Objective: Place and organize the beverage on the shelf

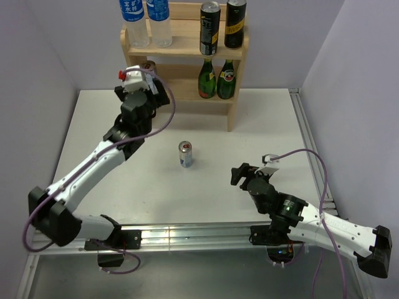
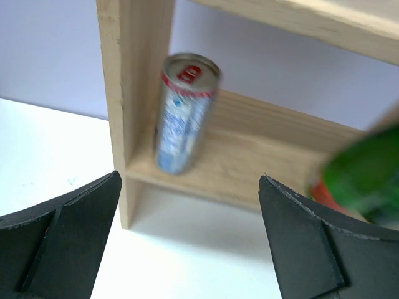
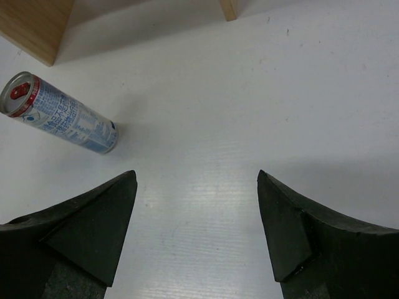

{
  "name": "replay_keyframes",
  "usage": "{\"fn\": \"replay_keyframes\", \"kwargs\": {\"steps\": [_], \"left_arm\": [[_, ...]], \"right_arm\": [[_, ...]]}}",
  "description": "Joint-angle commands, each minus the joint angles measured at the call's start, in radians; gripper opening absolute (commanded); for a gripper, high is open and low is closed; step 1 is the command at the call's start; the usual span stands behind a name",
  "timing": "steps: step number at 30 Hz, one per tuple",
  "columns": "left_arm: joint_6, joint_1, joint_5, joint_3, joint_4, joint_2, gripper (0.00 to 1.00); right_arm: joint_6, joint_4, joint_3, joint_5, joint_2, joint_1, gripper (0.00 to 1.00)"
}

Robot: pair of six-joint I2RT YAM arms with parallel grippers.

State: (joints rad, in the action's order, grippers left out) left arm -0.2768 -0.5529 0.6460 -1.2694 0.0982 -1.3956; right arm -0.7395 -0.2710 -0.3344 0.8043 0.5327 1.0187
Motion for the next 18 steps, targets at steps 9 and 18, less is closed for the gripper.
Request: {"fn": "replay_keyframes", "kwargs": {"steps": [9,18], "left_arm": [[-0.166,-0.231,-0.095,0.454,-0.039,0.342,0.99],[-0.259,-0.329,-0.16,0.702,0.205,0.21,0.99]], "right_arm": [[-0.009,0.035,0.008,0.041,-0.005,0.009,0.85],[-0.011,0.033,0.011,0.039,-0.013,0.008,0.85]]}}
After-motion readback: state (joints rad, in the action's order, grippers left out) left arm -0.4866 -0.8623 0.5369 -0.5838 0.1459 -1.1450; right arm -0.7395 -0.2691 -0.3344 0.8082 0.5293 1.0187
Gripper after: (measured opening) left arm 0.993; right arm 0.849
